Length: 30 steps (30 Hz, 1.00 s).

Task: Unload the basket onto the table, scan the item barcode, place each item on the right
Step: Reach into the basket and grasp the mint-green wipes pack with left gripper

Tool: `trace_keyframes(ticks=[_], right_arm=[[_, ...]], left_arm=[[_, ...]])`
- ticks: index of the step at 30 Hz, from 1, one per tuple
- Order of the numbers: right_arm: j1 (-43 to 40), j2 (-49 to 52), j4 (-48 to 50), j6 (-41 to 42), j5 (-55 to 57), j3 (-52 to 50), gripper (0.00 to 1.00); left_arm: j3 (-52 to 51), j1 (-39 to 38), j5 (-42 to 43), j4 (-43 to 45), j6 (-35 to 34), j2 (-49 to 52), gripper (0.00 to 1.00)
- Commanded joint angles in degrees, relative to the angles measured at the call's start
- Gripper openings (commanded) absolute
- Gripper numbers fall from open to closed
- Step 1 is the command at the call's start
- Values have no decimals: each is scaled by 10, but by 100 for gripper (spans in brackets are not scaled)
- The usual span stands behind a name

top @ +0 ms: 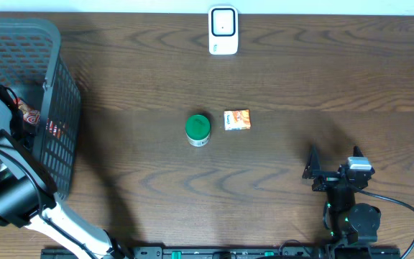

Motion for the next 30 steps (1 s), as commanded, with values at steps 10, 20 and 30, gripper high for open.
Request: trace_keyframes(ticks=[10,20,30], right_arm=[[3,-4,-2,-3,3,-1,99],[3,-4,-2,-3,3,-1,99],[3,-4,-2,-3,3,-1,99]], left_arm=[[-92,15,-6,57,3,7,100],[-125,38,-3,67,-7,8,34],[-76,38,50,34,-6,-3,7]])
